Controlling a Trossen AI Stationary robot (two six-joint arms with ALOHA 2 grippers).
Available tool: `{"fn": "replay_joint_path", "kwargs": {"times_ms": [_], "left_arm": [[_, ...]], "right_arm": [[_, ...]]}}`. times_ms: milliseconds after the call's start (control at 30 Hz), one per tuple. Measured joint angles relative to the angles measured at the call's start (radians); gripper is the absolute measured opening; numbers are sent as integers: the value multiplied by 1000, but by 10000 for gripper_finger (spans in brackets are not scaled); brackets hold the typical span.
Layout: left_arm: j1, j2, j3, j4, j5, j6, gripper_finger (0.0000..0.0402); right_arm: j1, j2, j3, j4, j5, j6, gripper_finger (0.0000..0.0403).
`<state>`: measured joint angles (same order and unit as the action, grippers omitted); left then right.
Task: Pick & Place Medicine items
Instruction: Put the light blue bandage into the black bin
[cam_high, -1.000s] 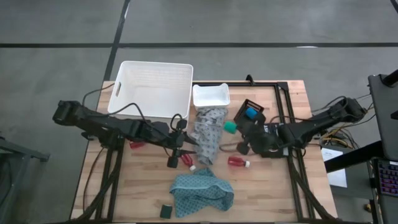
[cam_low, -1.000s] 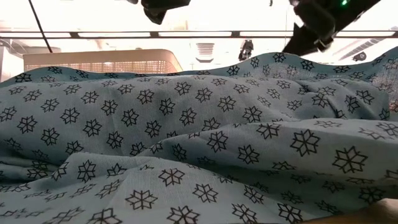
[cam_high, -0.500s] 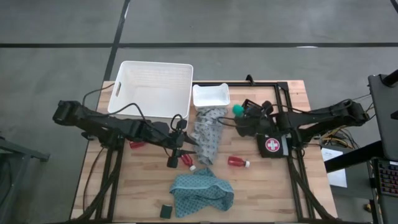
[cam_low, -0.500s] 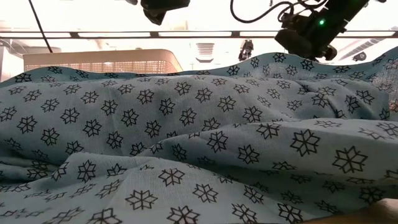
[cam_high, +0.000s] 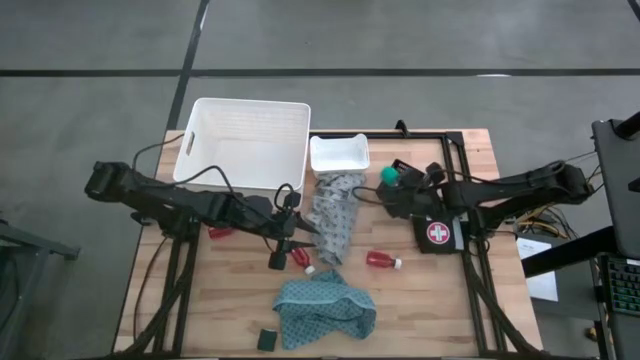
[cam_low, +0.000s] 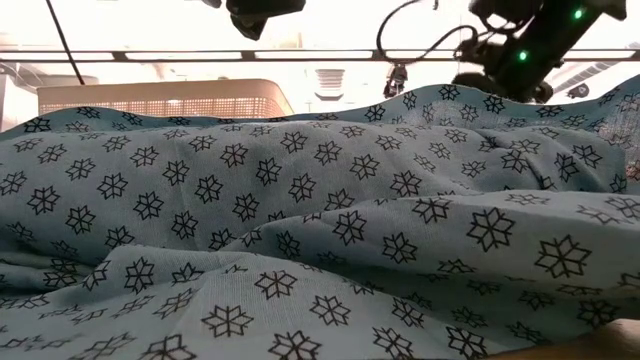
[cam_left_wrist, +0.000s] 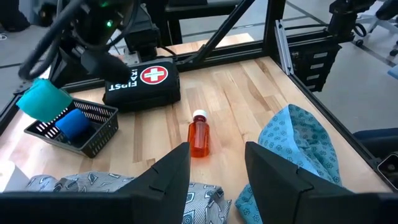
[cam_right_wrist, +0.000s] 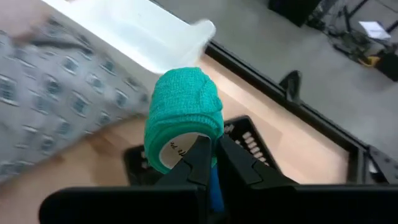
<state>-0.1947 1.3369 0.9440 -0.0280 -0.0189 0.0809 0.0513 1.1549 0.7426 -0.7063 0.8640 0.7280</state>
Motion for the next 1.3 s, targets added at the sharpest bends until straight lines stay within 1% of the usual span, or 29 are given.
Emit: {"fn": "replay_joint_path", "kwargs": {"times_ms": [133,267,367,500,633,733,900,1100,1200,1300], "left_arm": [[0,0,0,-4,0,0,156],[0,0,-1,-7,0,-1,156],[0,0,-1,-8,0,-4,156],[0,0,-1,-8,0,-4,156],[0,0,-1,-11,0,-4,156],[0,0,-1,-14,0,-4,156],[0,0,-1,-23,0,-4,156],[0,0,-1,-23,0,-4,156],[0,0,-1,-23,0,-4,156],[0,0,-1,-23,0,-4,156]], "right_arm": [[-47,0,-54,1,-54,28,13],[-63,-1,-99,9,-63,26,13],[-66,-10,-105,10,-96,-18,13],[-66,-27,-105,12,-104,-51,13],[-66,-73,-110,10,-116,-90,13],[-66,-124,-110,15,-156,-101,13],[-65,-202,-110,18,-162,-104,13],[-64,-234,-126,18,-165,-104,13],[-65,-238,-154,22,-165,-107,13],[-65,-249,-200,68,-184,-122,13]]}}
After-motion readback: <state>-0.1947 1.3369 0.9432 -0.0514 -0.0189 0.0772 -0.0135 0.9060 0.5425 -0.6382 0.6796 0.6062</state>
